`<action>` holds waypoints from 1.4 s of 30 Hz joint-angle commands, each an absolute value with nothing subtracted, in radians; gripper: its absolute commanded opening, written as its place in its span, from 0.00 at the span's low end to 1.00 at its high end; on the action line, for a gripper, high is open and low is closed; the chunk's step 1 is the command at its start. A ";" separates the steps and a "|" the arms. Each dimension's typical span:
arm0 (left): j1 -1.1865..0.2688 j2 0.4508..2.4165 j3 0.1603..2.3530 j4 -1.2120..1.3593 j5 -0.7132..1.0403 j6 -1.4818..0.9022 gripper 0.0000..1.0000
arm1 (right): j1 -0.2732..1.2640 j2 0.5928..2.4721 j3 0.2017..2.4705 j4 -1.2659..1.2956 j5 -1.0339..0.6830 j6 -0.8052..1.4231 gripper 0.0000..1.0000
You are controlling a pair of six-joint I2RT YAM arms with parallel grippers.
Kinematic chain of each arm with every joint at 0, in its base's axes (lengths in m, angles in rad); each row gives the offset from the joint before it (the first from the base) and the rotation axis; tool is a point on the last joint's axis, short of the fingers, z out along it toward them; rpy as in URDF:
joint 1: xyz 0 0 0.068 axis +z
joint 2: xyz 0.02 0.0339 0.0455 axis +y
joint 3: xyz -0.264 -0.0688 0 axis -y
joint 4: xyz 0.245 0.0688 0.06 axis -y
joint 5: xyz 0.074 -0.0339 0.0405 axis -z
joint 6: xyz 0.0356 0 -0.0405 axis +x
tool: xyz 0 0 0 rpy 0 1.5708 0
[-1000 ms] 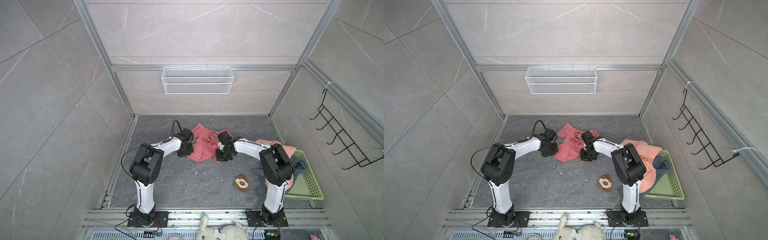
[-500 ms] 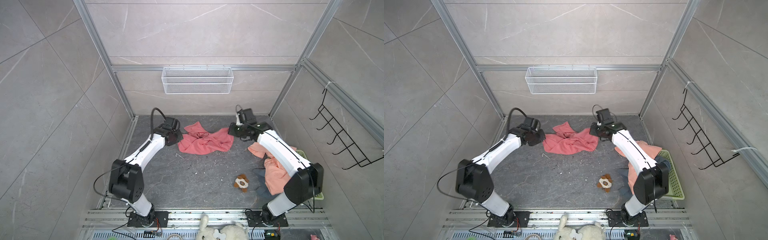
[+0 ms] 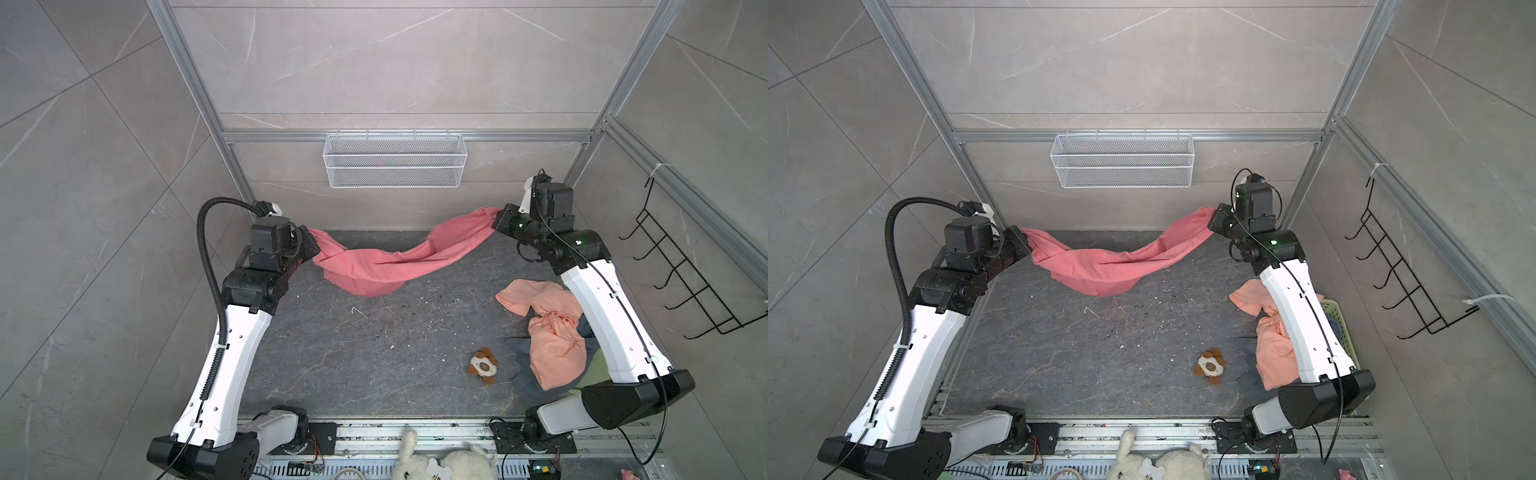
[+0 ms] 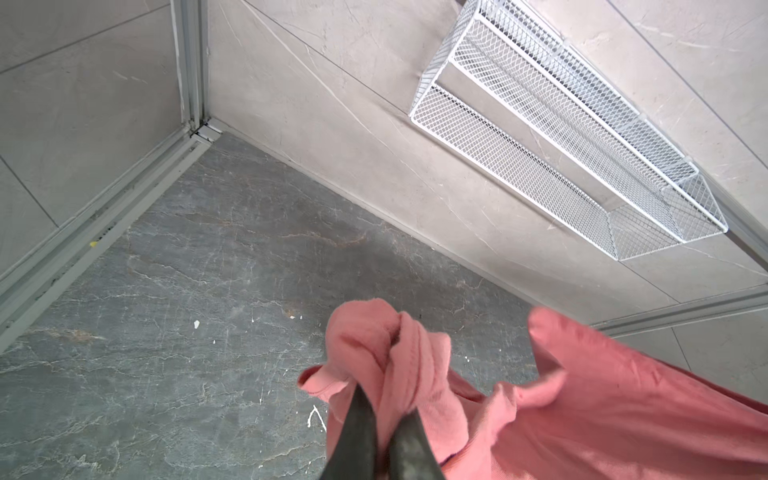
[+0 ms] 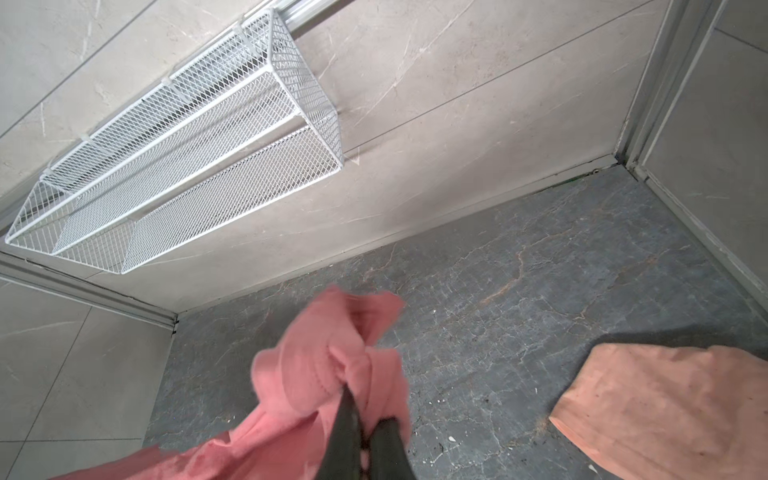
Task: Fold and stack the t-shirts
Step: 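Lift the pink t-shirt with both grippers, stretching it between them, then lay the pink t-shirt flat on the table with both grippers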
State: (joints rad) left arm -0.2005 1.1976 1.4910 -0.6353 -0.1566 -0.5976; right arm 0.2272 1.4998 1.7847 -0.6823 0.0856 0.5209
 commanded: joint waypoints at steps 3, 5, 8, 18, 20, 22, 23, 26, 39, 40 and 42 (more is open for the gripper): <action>-0.189 1.331 1.470 -0.470 -0.120 -0.595 0.00 | 0.201 1.665 1.831 -0.607 -0.010 0.620 0.00; -0.186 1.421 1.530 -0.433 -0.069 -0.589 0.00 | 0.196 1.741 1.899 -0.584 -0.045 0.636 0.00; -0.182 1.546 1.691 -0.432 -0.025 -0.557 0.00 | 0.188 1.859 2.099 -0.614 -0.087 0.628 0.00; -0.162 1.457 1.808 -0.321 -0.058 -0.466 0.00 | 0.181 1.686 2.115 -0.563 -0.021 0.543 0.00; -0.162 1.390 1.696 -0.321 -0.098 -0.480 0.00 | 0.181 1.582 1.908 -0.522 -0.002 0.584 0.00; -0.163 1.321 1.541 -0.330 -0.121 -0.508 0.00 | 0.182 1.502 1.694 -0.513 0.014 0.644 0.04; -0.163 1.285 1.449 -0.340 -0.134 -0.542 0.05 | 0.181 1.467 1.572 -0.534 0.035 0.687 0.13; -0.163 1.214 1.211 -0.431 -0.193 -0.667 0.66 | 0.181 1.416 1.348 -0.624 0.128 0.787 0.58; -0.158 1.415 1.297 -0.641 -0.206 -0.636 0.92 | 0.181 1.626 1.509 -0.601 0.071 0.721 0.71; -0.157 1.438 1.285 -0.623 -0.178 -0.645 0.91 | 0.183 1.646 1.503 -0.568 0.038 0.739 0.71; -0.158 1.481 1.265 -0.583 -0.130 -0.654 0.88 | 0.186 1.690 1.487 -0.495 -0.017 0.776 0.71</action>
State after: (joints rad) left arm -0.1627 1.4242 1.2800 -0.5926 -0.2035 -0.6556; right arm 0.1829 1.6188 1.5009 -0.5770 0.0708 0.7403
